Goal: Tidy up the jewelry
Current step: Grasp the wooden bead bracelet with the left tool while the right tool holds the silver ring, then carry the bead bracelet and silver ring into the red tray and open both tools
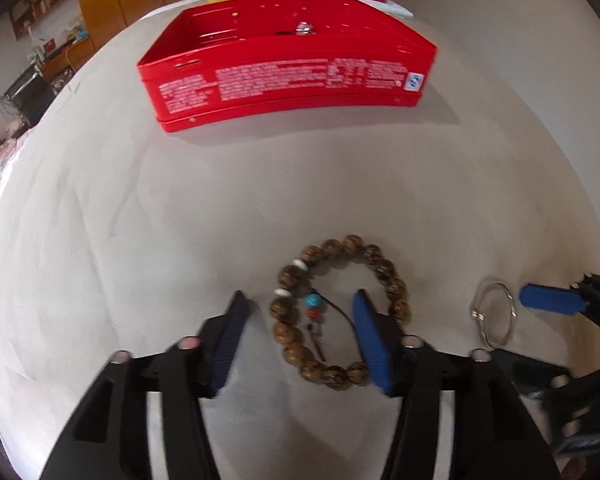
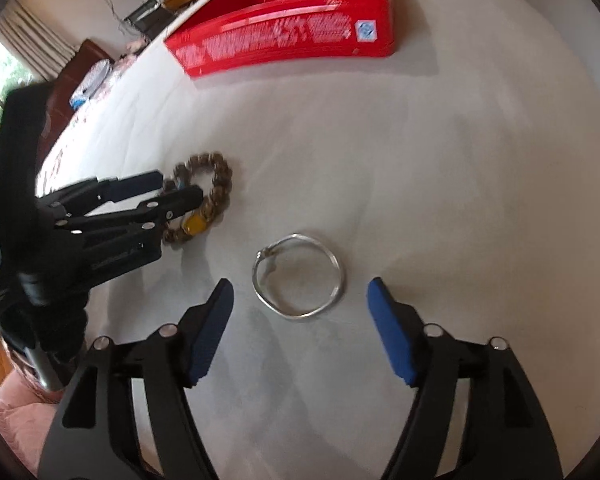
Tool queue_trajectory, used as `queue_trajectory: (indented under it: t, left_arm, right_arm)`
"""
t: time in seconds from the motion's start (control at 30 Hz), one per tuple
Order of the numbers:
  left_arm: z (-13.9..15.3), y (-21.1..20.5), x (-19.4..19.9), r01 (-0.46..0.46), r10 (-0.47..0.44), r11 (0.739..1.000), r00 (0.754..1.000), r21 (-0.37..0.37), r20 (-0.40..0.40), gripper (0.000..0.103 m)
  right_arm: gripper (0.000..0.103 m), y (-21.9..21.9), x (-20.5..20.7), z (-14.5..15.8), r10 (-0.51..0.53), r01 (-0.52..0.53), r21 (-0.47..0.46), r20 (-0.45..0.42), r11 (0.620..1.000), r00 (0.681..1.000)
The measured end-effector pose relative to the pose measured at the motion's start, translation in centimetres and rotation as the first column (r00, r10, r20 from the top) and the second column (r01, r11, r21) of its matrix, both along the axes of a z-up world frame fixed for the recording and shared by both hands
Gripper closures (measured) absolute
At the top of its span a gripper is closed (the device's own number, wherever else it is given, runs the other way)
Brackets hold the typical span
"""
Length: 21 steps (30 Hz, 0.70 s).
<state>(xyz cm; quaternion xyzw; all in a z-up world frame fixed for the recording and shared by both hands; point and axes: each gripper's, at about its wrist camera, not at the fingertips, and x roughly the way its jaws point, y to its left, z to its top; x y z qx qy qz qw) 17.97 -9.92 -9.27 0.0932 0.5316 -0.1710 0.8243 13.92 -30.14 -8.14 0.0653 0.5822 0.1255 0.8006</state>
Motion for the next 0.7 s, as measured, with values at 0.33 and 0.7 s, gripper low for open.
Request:
queue_trajectory:
  t: [0.33, 0.7]
  left_arm:
    - [0.5, 0.5, -0.4, -0.005, 0.004, 0.995, 1.0, -0.097, -0.012, 0.092]
    - [6.2, 1.8, -0.8, 0.011, 0.007, 0.976, 0.997, -0.217, 0.083, 0.092]
  right_arm:
    - [0.055, 1.0, -0.3, 0.1, -0.003, 0.01, -0.093, 0.074, 0.996, 0.997]
    - [0.055, -1.7, 0.4, 5.3, -0.047, 0.044, 0.017, 0.169, 0.999, 0.985]
